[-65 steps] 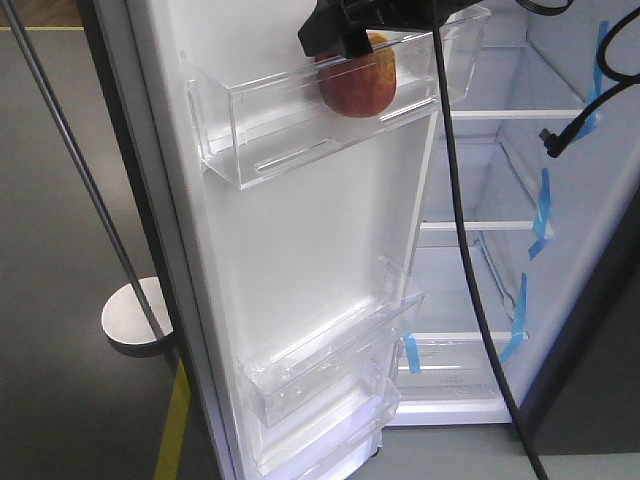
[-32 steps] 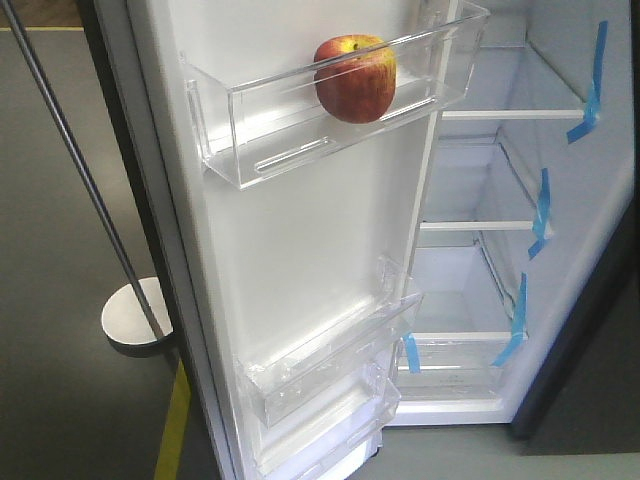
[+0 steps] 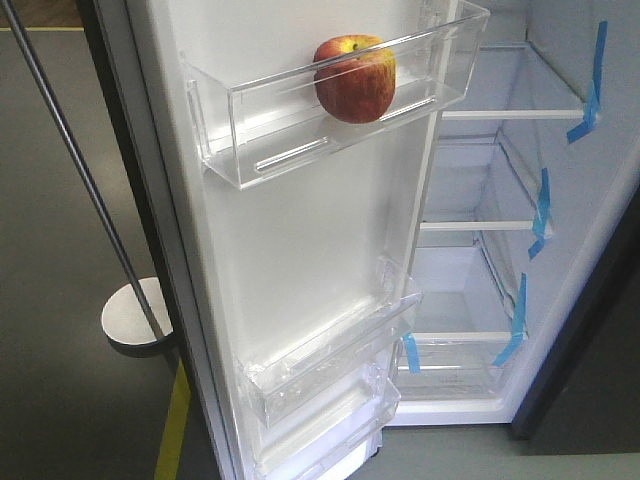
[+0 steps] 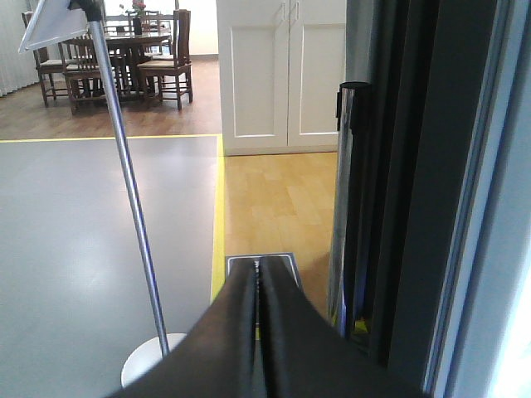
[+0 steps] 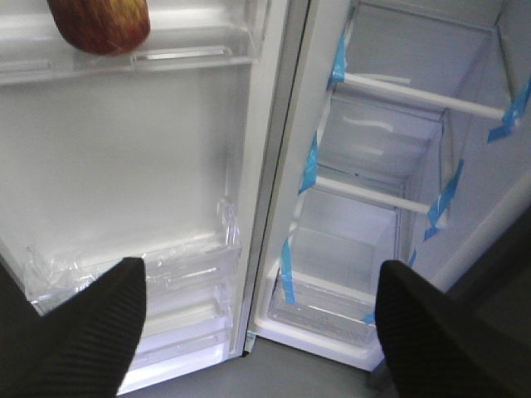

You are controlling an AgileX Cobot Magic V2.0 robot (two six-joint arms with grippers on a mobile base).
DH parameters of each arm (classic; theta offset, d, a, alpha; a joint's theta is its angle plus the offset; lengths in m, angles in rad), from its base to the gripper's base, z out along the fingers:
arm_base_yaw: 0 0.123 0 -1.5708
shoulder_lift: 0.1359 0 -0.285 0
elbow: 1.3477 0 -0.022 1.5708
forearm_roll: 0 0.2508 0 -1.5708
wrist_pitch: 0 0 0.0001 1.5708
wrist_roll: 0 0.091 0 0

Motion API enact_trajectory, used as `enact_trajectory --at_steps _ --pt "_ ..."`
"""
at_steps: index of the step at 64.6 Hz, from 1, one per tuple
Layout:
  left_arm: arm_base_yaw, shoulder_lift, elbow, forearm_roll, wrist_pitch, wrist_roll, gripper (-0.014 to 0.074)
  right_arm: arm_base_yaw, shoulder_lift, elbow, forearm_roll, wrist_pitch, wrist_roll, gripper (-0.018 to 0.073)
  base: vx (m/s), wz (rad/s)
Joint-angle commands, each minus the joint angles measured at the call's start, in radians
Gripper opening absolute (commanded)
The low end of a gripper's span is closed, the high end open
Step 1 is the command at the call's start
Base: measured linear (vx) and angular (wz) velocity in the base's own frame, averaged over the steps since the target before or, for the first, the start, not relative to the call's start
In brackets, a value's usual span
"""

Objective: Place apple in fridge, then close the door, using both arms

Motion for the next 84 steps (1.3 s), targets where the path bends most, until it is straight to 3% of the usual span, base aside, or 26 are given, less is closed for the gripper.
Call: enact_trajectory --at_steps 1,18,76,84 --pt "-0.009 -0.014 0.02 -0.001 -0.078 -0.002 -0.0005 -0.004 -0.081 0.075 -0.022 -0.057 0.035 0.0544 0.0 0.0" --pt "-0.009 -0.014 0.02 -0.001 -0.078 -0.002 -0.0005 -0.004 -0.28 0.247 0.013 -0.038 0.073 0.0544 0.0 0.0" --pt "-0.009 -0.014 0.019 0.005 -0.087 -0.001 -0.0005 -0.004 -0.326 0.253 0.011 -0.008 0.065 0.0544 0.0 0.0" --pt "-0.009 -0.014 -0.01 -0.05 -0.114 -0.076 -0.0005 -0.004 -0.326 0.253 0.01 -0.008 0.065 0.0544 0.0 0.0"
